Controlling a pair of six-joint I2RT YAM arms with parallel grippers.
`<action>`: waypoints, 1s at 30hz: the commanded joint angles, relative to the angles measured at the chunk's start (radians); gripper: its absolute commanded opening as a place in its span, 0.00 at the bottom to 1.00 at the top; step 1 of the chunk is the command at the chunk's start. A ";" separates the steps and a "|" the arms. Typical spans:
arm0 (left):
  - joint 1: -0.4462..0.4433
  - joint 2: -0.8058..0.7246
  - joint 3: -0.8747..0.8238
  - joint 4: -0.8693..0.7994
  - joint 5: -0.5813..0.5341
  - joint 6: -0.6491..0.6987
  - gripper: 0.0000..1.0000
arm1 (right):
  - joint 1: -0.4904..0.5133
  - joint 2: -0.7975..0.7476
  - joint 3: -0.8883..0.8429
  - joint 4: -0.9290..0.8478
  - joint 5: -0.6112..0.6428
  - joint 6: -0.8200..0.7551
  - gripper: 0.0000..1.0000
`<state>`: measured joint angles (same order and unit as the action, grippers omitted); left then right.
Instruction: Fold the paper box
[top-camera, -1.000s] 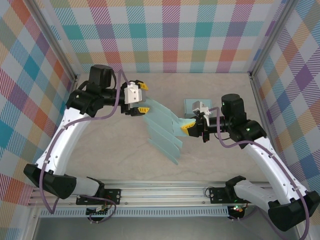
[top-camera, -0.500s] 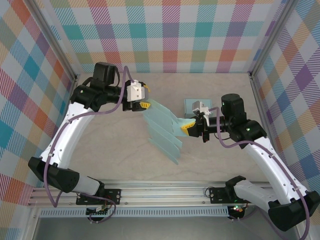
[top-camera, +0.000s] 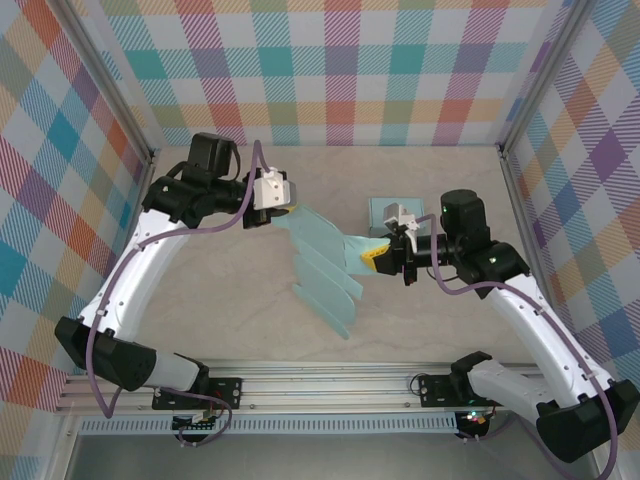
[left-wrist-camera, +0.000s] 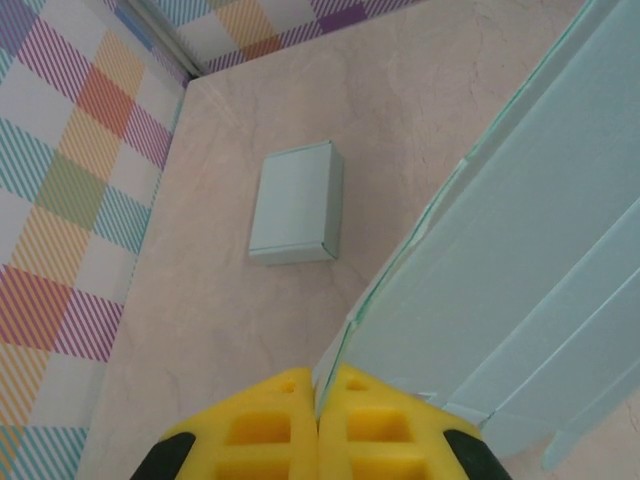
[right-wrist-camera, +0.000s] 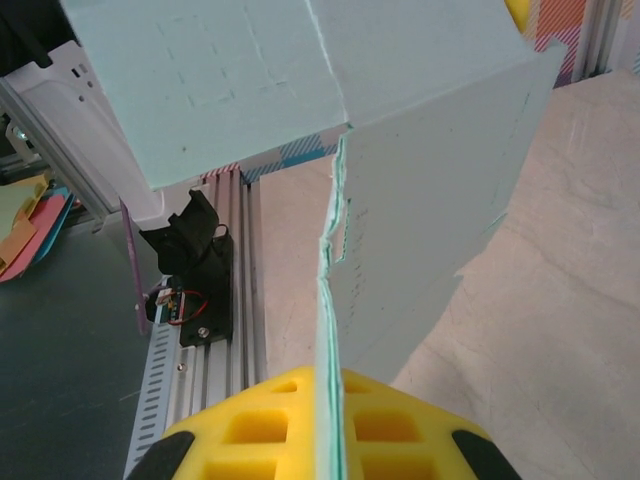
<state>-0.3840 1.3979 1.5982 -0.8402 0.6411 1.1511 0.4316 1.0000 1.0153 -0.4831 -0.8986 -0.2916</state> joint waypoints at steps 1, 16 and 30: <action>-0.013 -0.046 0.015 -0.024 -0.027 -0.077 0.00 | 0.003 0.015 -0.039 0.114 -0.023 0.045 0.00; -0.033 0.191 0.017 0.014 -0.273 -0.162 0.00 | -0.081 0.247 -0.058 0.209 0.203 0.184 0.18; -0.056 0.289 -0.143 0.398 -0.428 -0.228 0.00 | -0.142 0.187 0.000 0.124 0.561 0.412 0.71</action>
<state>-0.4179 1.7336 1.5219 -0.5961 0.2611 0.9447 0.2920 1.2289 0.9619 -0.3332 -0.4438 0.0341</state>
